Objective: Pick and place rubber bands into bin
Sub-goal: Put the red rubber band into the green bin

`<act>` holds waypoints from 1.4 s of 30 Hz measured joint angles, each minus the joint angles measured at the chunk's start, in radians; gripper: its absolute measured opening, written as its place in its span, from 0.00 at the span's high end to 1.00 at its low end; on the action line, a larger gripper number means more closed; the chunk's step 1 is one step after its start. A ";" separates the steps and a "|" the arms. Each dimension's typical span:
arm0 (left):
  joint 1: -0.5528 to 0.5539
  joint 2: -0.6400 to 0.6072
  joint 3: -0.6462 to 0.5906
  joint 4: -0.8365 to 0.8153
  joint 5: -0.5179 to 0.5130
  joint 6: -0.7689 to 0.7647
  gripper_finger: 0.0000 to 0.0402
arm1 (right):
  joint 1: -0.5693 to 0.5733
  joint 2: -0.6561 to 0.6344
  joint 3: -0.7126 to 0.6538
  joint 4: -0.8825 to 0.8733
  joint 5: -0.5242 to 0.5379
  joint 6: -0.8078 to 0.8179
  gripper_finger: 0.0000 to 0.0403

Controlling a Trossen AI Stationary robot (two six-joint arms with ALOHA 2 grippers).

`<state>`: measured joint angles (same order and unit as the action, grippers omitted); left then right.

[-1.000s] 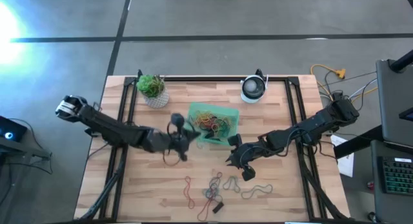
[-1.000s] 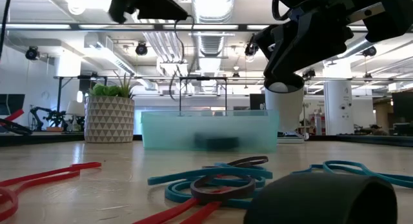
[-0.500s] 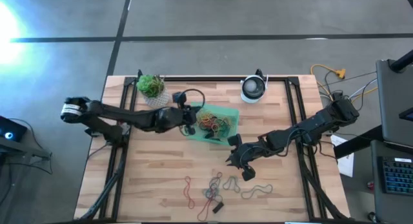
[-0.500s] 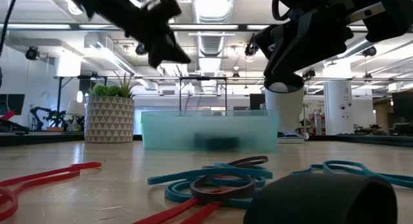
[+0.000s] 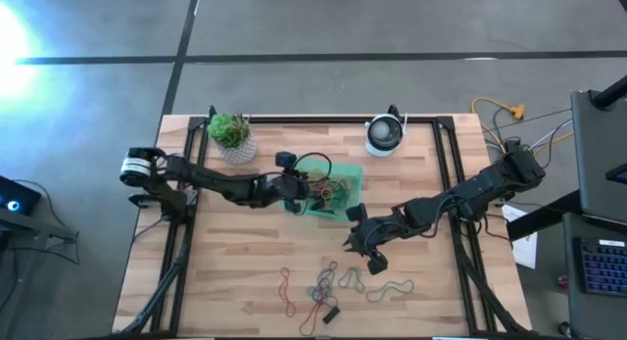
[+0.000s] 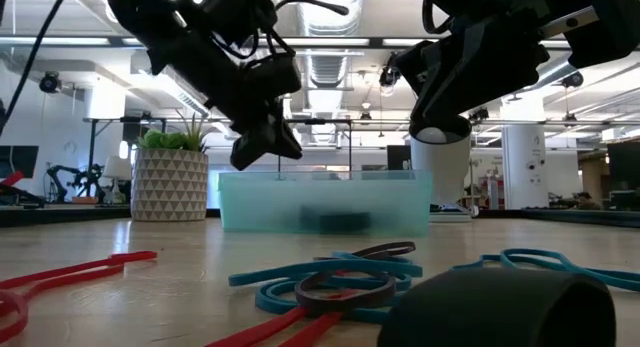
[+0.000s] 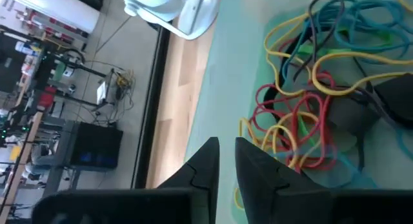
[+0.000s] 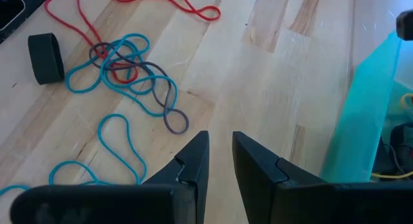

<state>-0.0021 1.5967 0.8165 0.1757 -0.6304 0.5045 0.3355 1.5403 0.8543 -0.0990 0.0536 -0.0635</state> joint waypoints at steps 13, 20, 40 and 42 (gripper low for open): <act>-0.223 -0.175 0.003 -0.224 0.208 -0.309 0.91 | 0.000 0.000 -0.025 -0.002 0.002 -0.015 0.84; -0.316 -0.208 -0.038 -0.248 0.604 -0.509 0.91 | -0.002 0.000 -0.036 0.001 0.051 -0.022 0.84; -0.351 0.039 -0.026 -0.306 0.719 -0.761 0.91 | -0.002 0.000 -0.032 0.009 0.052 -0.014 0.84; -0.351 0.040 -0.026 -0.305 0.709 -0.762 0.91 | -0.002 0.000 -0.032 0.008 0.052 -0.014 0.84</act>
<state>-0.3534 1.6367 0.7906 -0.1294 0.0788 -0.2579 0.3332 1.5406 0.8223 -0.0906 0.1055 -0.0776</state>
